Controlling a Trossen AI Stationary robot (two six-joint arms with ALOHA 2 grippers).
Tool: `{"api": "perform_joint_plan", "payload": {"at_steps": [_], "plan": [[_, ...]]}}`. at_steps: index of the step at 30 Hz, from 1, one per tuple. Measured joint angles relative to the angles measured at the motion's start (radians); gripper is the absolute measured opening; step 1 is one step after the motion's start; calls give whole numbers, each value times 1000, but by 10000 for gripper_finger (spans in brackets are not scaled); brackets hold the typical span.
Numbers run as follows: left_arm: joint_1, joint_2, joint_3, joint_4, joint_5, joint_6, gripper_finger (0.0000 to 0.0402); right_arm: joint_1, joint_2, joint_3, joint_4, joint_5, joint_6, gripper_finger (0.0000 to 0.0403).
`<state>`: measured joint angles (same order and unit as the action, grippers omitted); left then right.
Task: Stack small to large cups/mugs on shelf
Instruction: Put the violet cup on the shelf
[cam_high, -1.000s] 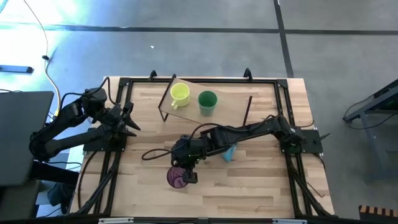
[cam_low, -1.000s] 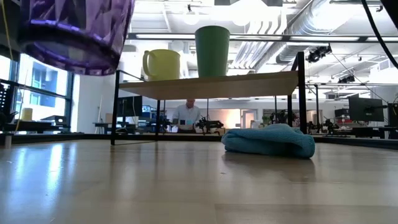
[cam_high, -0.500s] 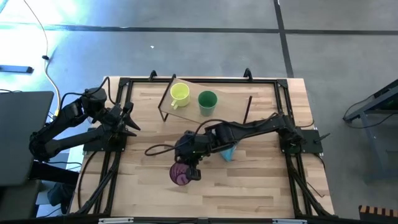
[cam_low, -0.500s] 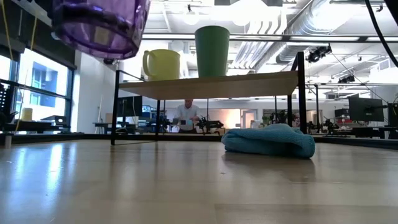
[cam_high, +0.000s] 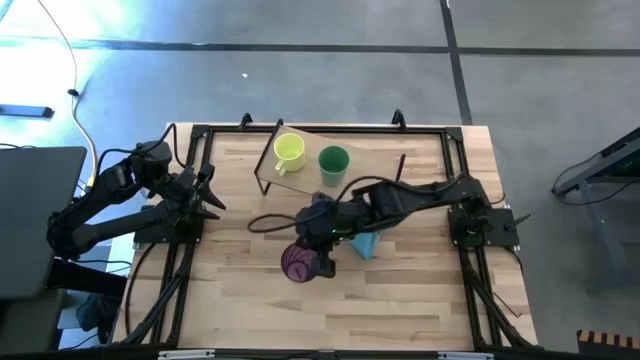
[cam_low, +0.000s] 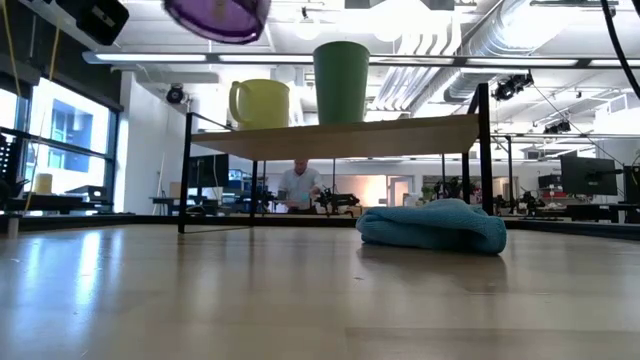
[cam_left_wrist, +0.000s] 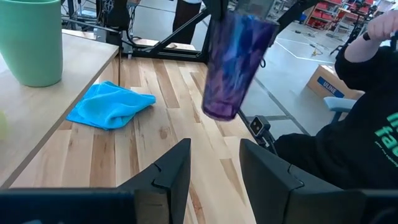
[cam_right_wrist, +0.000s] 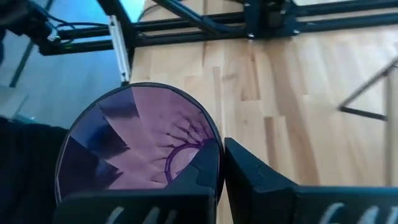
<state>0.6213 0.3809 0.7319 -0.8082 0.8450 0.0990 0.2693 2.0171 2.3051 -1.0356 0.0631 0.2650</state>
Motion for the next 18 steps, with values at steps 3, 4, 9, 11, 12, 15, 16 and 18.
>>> {"api": "perform_joint_plan", "payload": {"at_steps": [3, 4, 9, 11, 12, 15, 16, 18], "plan": [[0, 0, 0, 0, 0, 0, 127, -1, -26, 0, -33, 23, 13, 0], [0, 0, 0, 0, 0, 0, 127, -1, -33, 0, -41, 35, 19, 0], [0, 0, 0, 0, 0, 0, 127, -1, -70, 0, -85, 76, 40, 0], [0, 0, 0, 0, 0, 0, 127, -1, -82, 0, -107, 88, 49, 0], [0, 0, 0, 0, 0, 0, 127, -3, -85, 0, -114, 89, 50, 0], [0, 0, 0, 0, 0, 0, 127, -7, -96, 0, -151, 94, 63, 0], [0, 0, 0, 0, 0, 0, 127, -9, -100, 0, -167, 102, 75, 0], [0, 0, 0, 0, 0, -1, 127, -12, -107, 0, -204, 123, 100, 0]]}}
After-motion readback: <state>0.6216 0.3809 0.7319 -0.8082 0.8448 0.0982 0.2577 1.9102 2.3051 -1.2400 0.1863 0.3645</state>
